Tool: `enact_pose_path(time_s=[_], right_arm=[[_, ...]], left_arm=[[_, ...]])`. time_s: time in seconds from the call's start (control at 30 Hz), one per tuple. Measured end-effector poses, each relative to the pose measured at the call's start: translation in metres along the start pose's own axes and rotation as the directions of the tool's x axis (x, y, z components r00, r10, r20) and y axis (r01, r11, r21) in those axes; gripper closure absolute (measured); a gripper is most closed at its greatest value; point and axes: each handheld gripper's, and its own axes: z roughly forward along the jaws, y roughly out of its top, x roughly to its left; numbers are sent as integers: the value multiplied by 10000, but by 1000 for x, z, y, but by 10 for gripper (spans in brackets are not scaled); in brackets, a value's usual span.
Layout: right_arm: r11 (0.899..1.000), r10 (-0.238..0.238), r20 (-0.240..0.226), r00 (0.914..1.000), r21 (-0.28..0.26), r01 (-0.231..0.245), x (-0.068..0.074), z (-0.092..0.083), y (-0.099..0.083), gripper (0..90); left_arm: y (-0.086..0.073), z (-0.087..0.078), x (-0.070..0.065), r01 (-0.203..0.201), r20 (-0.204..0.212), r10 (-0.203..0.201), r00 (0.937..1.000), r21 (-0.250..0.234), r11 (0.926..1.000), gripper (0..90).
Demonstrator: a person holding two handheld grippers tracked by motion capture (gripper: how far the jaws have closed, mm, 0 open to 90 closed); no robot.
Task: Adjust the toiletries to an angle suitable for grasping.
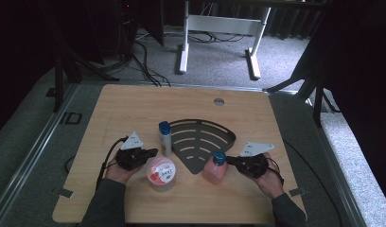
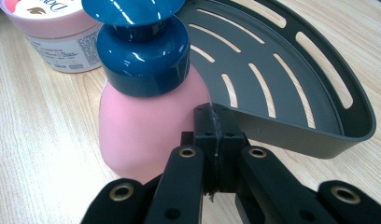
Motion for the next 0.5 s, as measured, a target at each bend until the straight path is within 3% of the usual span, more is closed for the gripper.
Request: enact_pose_path(time_s=[0.13,0.27,0.3,0.5], right_arm=[[10000,13,-7,10000,16,-13,1,-1,0,900],[10000,12,-33,10000,13,-12,1,-1,-1,900],[10000,23,-34,10000,3,-23,1,-1,-1,900],[10000,29,-40,10000,19,-29,1,-1,-2,900]], left_arm=[[8,10,-3,-61,261,50,9996,424,9991,899],[11,12,-3,22,391,-40,9992,465,9989,900],[15,12,-5,-29,591,-5,9983,574,9983,900],[23,19,-9,-375,798,307,9963,847,9957,900]])
